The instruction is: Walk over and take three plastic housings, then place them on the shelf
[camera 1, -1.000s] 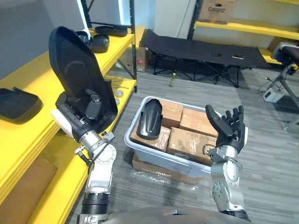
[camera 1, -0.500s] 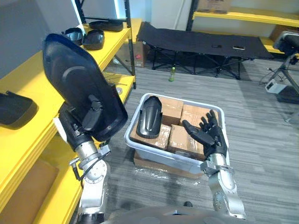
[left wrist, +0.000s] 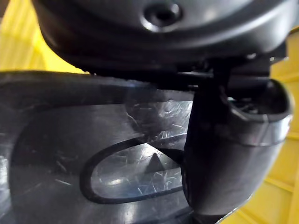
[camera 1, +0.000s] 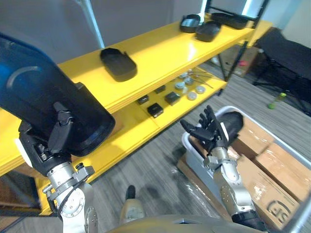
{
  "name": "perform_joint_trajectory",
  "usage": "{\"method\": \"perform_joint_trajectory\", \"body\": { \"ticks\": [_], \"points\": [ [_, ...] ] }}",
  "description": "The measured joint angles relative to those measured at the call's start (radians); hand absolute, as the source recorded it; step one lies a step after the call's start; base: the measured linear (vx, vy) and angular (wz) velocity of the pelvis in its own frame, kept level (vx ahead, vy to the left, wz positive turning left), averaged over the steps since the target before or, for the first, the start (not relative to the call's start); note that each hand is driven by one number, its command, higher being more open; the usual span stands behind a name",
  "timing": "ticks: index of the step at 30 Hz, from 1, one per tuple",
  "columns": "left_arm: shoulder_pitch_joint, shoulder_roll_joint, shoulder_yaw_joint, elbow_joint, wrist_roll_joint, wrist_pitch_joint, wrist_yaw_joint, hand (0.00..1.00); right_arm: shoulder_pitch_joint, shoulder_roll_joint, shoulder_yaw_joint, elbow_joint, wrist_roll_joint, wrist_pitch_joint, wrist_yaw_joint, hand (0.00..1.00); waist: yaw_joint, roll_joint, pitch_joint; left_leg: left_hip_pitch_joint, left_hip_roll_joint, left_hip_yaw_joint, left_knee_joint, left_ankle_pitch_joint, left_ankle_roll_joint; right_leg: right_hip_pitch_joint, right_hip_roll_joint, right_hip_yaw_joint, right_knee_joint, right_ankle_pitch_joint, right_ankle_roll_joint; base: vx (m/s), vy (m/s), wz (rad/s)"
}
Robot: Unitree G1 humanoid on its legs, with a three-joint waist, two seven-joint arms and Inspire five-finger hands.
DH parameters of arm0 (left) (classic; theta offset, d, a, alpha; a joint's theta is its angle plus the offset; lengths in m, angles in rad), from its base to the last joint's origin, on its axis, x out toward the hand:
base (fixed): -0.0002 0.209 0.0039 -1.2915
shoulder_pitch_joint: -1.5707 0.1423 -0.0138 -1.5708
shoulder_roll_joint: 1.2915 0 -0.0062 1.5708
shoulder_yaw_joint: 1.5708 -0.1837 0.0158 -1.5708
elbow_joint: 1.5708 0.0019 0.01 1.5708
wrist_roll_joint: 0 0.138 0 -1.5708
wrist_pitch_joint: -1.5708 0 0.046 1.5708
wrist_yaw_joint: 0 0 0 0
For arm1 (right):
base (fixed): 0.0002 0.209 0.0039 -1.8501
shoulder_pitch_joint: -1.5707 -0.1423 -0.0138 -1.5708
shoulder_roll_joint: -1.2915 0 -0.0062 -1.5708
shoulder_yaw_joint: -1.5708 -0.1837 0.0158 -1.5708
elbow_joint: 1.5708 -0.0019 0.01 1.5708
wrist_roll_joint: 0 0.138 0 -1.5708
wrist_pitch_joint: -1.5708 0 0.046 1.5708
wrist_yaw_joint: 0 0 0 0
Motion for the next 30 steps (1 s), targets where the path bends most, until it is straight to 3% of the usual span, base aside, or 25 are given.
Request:
{"method": "perform_joint_trajectory", "body": {
  "ticks": [3, 5, 8, 10, 11, 12, 14, 18, 20, 21, 22, 25, 26, 30],
  "points": [
    [0.003, 0.029, -0.009, -0.059, 0.032, -0.023, -0.040, 0.00, -0.104, 0.044, 0.095, 0.000, -0.022, -0.027, -0.024, 1.00, 0.016, -0.043, 0.022, 0.018, -0.035, 0.047, -0.010, -0.005, 0.005, -0.022, -0.055, 0.026, 0.019, -0.001, -0.002, 0.02, 0.113, -0.26],
    [-0.010, 0.067, -0.028, -0.065, 0.033, -0.023, -0.130, 0.00, -0.149, 0.064, 0.142, -0.001, -0.092, -0.048, -0.019, 1.00, 0.026, -0.059, 0.021, 0.019, -0.057, 0.047, -0.026, -0.001, 0.011, -0.051, -0.087, 0.035, 0.075, -0.017, -0.032, 0.02, 0.059, 0.06],
    [-0.014, 0.096, -0.056, -0.065, 0.003, -0.023, -0.214, 0.00, -0.153, 0.050, 0.140, -0.015, -0.125, -0.058, -0.012, 1.00, 0.021, -0.059, 0.022, 0.016, -0.060, 0.001, -0.045, 0.014, 0.017, -0.063, -0.086, 0.094, 0.138, -0.029, -0.057, 0.01, 0.013, 0.45],
    [-0.016, 0.112, -0.089, -0.065, -0.023, -0.023, -0.262, 0.00, -0.104, 0.008, 0.103, -0.062, -0.119, -0.070, 0.016, 1.00, 0.014, -0.059, 0.022, 0.006, -0.061, -0.051, -0.080, 0.044, 0.017, -0.069, -0.068, 0.158, 0.177, -0.085, -0.087, 0.01, -0.048, 0.78],
    [-0.017, 0.121, -0.087, -0.065, -0.043, -0.024, -0.277, 0.00, -0.085, 0.000, 0.079, -0.084, -0.116, -0.077, 0.047, 1.00, 0.006, -0.070, 0.023, -0.014, -0.062, -0.076, -0.095, 0.069, 0.008, -0.074, -0.052, 0.192, 0.171, -0.132, -0.095, -0.03, -0.110, 0.62],
    [-0.019, 0.120, -0.088, -0.058, -0.053, -0.024, -0.272, 0.00, -0.077, -0.007, 0.059, -0.089, -0.116, -0.088, 0.080, 1.00, -0.005, -0.071, 0.029, -0.038, -0.059, -0.101, -0.095, 0.090, 0.000, -0.083, -0.037, 0.215, 0.171, -0.159, -0.055, -0.04, -0.128, 0.53],
    [-0.023, 0.110, -0.101, -0.033, -0.054, -0.024, -0.268, 0.00, -0.035, -0.021, 0.024, -0.089, -0.109, -0.091, 0.137, 1.00, -0.006, -0.062, 0.035, -0.054, -0.045, -0.113, -0.092, 0.113, 0.007, -0.080, -0.014, 0.216, 0.173, -0.183, -0.014, -0.09, -0.138, 0.38],
    [-0.022, 0.104, -0.141, -0.021, -0.060, -0.024, -0.267, 0.00, 0.069, -0.044, -0.009, -0.090, -0.067, -0.120, 0.234, 1.00, -0.016, -0.029, 0.062, -0.084, -0.013, -0.139, -0.045, 0.126, 0.016, -0.053, 0.043, 0.201, 0.204, -0.246, -0.015, -0.11, -0.081, 0.43],
    [-0.016, 0.103, -0.146, -0.021, -0.054, -0.024, -0.276, 0.00, 0.112, -0.047, -0.010, -0.090, -0.051, -0.154, 0.270, 1.00, -0.036, -0.017, 0.068, -0.110, -0.013, -0.087, -0.040, 0.158, 0.079, -0.052, 0.058, 0.159, 0.238, -0.274, -0.025, -0.16, -0.017, 0.68],
    [-0.010, 0.103, -0.147, -0.021, -0.054, -0.024, -0.282, 0.00, 0.120, -0.047, -0.009, -0.090, -0.050, -0.164, 0.280, 1.00, -0.037, -0.016, 0.070, -0.121, -0.014, -0.068, -0.040, 0.147, 0.148, -0.052, 0.060, 0.141, 0.248, -0.280, -0.026, -0.12, 0.005, 0.54],
    [0.001, 0.103, -0.146, -0.021, -0.059, -0.024, -0.289, 0.00, 0.119, -0.048, -0.009, -0.092, -0.045, -0.181, 0.296, 1.00, -0.028, -0.013, 0.079, -0.123, -0.014, -0.059, -0.040, 0.132, 0.188, -0.051, 0.060, 0.132, 0.259, -0.283, -0.030, -0.10, 0.003, 0.48],
    [0.029, 0.101, -0.142, -0.022, -0.082, -0.024, -0.297, 0.00, 0.107, -0.046, 0.004, -0.100, -0.045, -0.241, 0.309, 1.00, -0.026, -0.015, 0.090, -0.152, -0.021, -0.012, -0.019, 0.120, 0.186, -0.049, 0.038, 0.089, 0.293, -0.300, -0.025, -0.04, 0.022, 0.38],
    [0.037, 0.101, -0.130, -0.022, -0.082, -0.024, -0.294, 0.00, 0.071, -0.042, 0.019, -0.100, -0.046, -0.253, 0.307, 1.00, -0.010, -0.025, 0.109, -0.165, -0.026, 0.027, 0.030, 0.109, 0.176, -0.049, 0.010, 0.090, 0.317, -0.310, -0.014, 0.02, 0.086, 0.19],
    [0.019, 0.102, -0.099, -0.026, -0.076, -0.024, -0.291, 0.00, -0.017, -0.022, 0.049, -0.098, -0.055, -0.261, 0.276, 1.00, 0.028, -0.050, 0.126, -0.241, -0.070, 0.050, 0.204, 0.037, 0.095, -0.027, -0.056, 0.070, 0.318, -0.314, 0.002, 0.09, 0.123, 0.14]
  ]
}}
